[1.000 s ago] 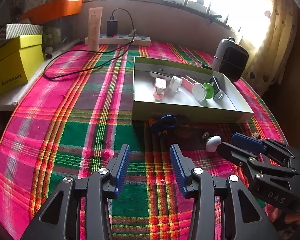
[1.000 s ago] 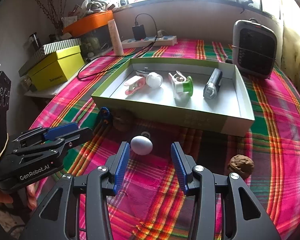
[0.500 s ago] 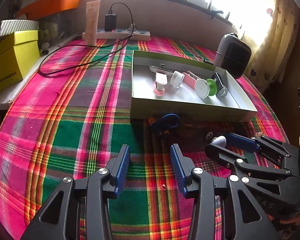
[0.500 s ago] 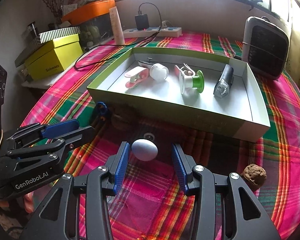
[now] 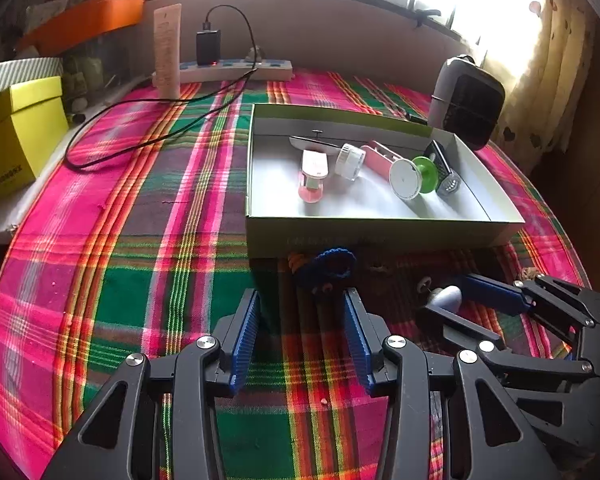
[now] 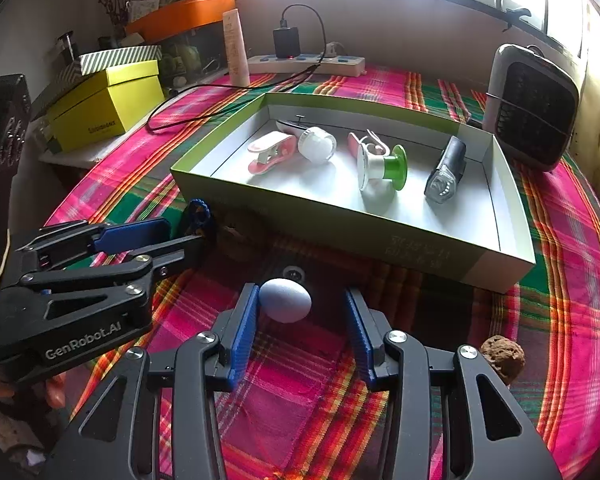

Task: Organize objects
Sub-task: 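Grasp the white egg with the right tool while the left tool approaches the blue rope keychain, then close the left tool on the blue rope keychain while the right tool holds the egg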

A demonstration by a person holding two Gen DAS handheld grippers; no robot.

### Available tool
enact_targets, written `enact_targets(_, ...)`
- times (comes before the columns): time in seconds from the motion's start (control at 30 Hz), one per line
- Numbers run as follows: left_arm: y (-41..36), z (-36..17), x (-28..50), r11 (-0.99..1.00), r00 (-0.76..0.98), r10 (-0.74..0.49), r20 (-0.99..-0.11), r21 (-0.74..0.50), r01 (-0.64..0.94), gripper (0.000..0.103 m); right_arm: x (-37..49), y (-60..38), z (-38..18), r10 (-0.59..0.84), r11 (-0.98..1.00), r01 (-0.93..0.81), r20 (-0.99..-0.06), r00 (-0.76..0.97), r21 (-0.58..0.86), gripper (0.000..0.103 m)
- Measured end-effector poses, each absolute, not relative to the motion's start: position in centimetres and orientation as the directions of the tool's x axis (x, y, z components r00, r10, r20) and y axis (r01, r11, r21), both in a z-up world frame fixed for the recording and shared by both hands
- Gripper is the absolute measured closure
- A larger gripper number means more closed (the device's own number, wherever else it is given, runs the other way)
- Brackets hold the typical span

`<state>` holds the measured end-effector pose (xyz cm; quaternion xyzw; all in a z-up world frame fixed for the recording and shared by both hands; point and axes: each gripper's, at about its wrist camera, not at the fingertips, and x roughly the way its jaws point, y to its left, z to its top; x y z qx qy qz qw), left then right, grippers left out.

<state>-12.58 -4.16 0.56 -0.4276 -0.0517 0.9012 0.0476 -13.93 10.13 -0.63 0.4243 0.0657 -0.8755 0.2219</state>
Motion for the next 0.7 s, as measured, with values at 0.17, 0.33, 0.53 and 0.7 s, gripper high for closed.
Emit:
enact_targets(0.17, -4.1, 0.6, -13.1, -0.991, -0.632, 0.123, -0.765, -0.129, -0.037, 0.062, -14.0, 10.4, -0.6, -0.341, -0.894, 0.440, -0.769, -0.541, 0.087, 0.071)
enact_targets(0.33, -4.4, 0.5, -13.2, -0.991, -0.635, 0.117, -0.763, -0.130, -0.027, 0.062, -14.0, 10.5, -0.6, -0.351, -0.891, 0.445, -0.765, -0.540, 0.095, 0.076)
enact_targets(0.53, -4.7, 0.5, -13.4, -0.993, -0.637, 0.095, -0.765, -0.114, -0.011, 0.062, -14.0, 10.6, -0.5, -0.363, -0.887, 0.450, -0.763, -0.535, 0.106, 0.076)
enact_targets(0.7, -4.1, 0.4, -13.7, -0.997, -0.638, 0.076, -0.766, -0.079, -0.023, 0.062, -13.9, 10.8, -0.5, -0.369, -0.888, 0.445, -0.760, -0.535, 0.118, 0.076)
